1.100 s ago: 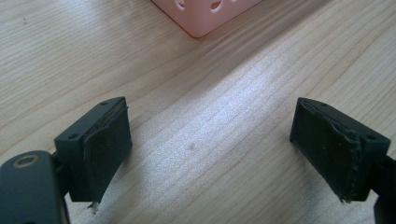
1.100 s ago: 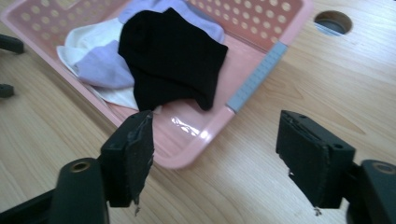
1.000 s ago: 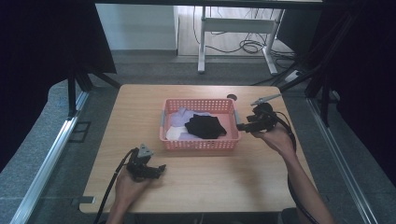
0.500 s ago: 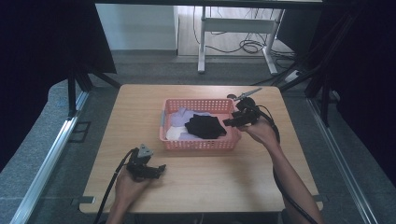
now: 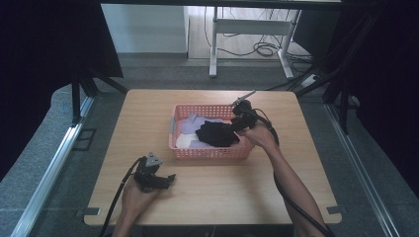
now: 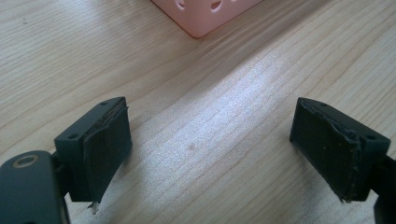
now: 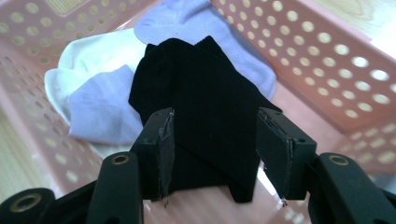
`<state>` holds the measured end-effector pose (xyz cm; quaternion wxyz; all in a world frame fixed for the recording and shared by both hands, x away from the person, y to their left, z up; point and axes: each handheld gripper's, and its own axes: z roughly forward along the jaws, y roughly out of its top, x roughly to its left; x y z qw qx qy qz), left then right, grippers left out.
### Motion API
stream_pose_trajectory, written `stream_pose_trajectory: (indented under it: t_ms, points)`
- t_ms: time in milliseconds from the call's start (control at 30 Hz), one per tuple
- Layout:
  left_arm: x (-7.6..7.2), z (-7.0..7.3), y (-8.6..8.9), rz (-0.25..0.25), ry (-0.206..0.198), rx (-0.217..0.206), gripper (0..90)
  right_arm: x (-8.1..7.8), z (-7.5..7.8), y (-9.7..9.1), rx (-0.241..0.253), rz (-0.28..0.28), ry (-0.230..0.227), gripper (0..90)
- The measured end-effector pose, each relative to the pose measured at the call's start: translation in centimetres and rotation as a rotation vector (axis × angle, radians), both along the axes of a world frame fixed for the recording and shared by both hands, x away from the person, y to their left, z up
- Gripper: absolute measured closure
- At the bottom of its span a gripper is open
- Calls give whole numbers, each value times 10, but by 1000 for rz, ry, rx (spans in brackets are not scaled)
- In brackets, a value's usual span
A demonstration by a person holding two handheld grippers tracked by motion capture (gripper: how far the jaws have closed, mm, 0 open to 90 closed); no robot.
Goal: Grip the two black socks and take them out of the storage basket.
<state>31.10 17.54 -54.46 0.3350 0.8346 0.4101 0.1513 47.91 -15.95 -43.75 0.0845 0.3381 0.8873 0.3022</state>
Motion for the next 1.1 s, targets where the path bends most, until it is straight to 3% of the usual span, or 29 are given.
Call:
stream_pose_trajectory:
  t_ms: [167,300,400,433,700,733,800,833,867,1000,1100]
  points:
    - [0,0,0,-1,0,2,122,9,-11,17,-7,7,20,467]
    - [0,0,0,0,1,3,122,19,-23,34,-66,1,30,456]
    - [0,0,0,0,1,2,122,22,-27,38,-74,-4,43,456]
    - [0,0,0,0,1,3,122,26,-32,41,-108,-15,46,448]
    - [0,0,0,0,0,2,122,33,-49,50,-199,-33,81,462]
    - [0,0,0,0,0,2,122,33,-50,51,-207,-34,85,489]
    - [0,0,0,0,1,1,122,34,-53,54,-224,-35,103,624]
    - [0,0,0,0,1,1,122,34,-53,54,-224,-35,103,624]
    - [0,0,0,1,1,1,122,33,-51,54,-215,-33,104,750]
    - [0,0,0,0,1,3,122,31,-44,52,-205,-25,78,839]
    - [0,0,0,0,1,3,122,30,-35,48,-177,-24,71,849]
